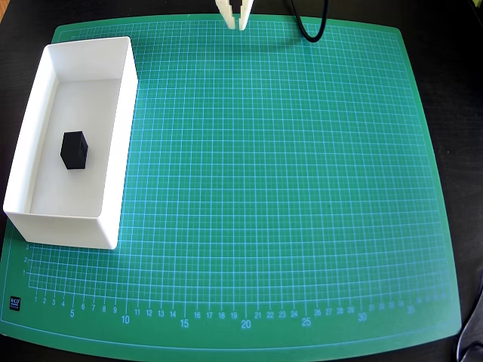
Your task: Grab the black cube and put it in the white bin
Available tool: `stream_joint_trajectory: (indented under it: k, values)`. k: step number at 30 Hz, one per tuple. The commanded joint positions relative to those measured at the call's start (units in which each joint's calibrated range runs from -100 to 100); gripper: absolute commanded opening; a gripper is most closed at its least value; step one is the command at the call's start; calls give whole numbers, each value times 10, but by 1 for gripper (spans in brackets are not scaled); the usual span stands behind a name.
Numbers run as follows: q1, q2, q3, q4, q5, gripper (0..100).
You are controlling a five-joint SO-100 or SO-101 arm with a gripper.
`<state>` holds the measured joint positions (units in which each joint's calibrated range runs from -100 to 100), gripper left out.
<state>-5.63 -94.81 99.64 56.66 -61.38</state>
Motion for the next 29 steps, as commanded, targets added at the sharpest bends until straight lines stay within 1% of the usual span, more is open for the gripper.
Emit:
stream_joint_trajectory:
  k: [1, 8, 16, 29]
  values:
    - [-3, -2, 2, 3, 2, 1]
    - [2, -1, 1, 4, 4, 1]
    - [38, -2, 1, 4, 38, 1]
    - [38, -2, 1, 3, 39, 2]
